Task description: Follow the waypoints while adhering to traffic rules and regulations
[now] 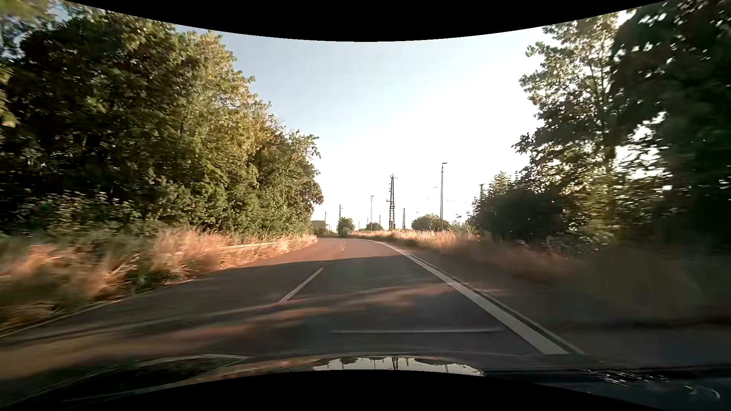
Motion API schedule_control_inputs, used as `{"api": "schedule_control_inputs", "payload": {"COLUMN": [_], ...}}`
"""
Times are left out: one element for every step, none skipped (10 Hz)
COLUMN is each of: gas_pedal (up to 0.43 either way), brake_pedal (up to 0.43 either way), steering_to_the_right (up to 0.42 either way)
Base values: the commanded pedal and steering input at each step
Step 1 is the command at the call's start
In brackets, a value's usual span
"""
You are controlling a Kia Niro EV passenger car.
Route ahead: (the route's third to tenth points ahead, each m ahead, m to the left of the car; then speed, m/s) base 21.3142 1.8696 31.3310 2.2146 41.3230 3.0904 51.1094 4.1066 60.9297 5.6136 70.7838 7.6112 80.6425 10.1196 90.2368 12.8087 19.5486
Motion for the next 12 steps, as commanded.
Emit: {"api": "schedule_control_inputs", "payload": {"gas_pedal": [0.240,0.240,0.240,0.240,0.240,0.240,0.240,0.240,0.240,0.240,0.240,0.240], "brake_pedal": [0.000,0.000,0.000,0.000,0.000,0.000,0.000,0.000,0.000,0.000,0.000,0.000], "steering_to_the_right": [-0.006,-0.007,-0.007,-0.008,-0.009,-0.010,-0.010,-0.011,-0.012,-0.013,-0.014,-0.015]}}
